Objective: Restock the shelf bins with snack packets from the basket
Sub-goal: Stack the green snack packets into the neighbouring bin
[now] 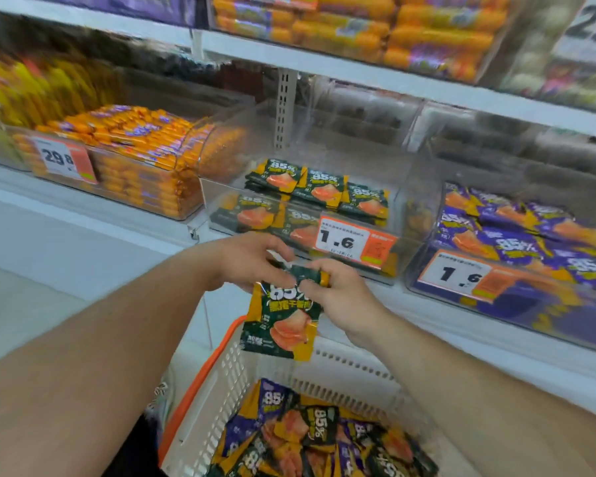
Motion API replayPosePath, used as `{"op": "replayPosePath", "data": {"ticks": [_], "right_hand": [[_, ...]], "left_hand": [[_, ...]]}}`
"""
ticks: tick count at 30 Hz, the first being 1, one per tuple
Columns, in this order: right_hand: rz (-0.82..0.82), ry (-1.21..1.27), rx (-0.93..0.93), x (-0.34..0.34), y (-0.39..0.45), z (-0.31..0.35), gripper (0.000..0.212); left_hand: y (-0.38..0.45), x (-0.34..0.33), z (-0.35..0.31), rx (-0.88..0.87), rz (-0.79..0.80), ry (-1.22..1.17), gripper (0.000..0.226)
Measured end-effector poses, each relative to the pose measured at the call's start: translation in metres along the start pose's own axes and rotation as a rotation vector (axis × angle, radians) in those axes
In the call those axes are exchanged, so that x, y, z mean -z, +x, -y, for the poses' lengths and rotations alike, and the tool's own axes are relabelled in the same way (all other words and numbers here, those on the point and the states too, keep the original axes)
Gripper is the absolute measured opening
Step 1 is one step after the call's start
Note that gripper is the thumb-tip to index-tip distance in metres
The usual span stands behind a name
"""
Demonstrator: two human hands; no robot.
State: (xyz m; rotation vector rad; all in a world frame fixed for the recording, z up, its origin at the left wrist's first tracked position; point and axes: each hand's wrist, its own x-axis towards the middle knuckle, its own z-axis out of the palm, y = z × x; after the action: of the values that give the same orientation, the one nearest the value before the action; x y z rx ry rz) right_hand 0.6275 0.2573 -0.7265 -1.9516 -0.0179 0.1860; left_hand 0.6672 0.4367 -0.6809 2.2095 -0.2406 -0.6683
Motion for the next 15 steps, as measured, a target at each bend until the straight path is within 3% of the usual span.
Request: {"op": "replayPosePath", "data": {"ticks": [2, 5, 9, 15], "right_hand": [[-0.038, 0.026, 0.066, 0.005, 0.002, 0.022, 0.008], [-0.139, 0.102, 0.192, 0.019, 0.002, 0.053, 0.024], [-0.333, 0.101, 0.344, 0.036, -0.008, 0.079, 0.036], [-0.112, 0.166, 0.248, 0.03, -0.013, 0.086, 0.038]], "left_hand": [[-0.008, 0.006, -0.005, -0.066, -0.009, -0.139, 0.033], [-0.017, 0.016, -0.006, -0.165, 0.076, -0.411, 0.029], [-0.019, 0.027, -0.016, -0.293, -0.068, -0.731, 0.03], [-0.014, 0.024, -0.035, -0.307, -0.287, -0.83, 0.021]]}}
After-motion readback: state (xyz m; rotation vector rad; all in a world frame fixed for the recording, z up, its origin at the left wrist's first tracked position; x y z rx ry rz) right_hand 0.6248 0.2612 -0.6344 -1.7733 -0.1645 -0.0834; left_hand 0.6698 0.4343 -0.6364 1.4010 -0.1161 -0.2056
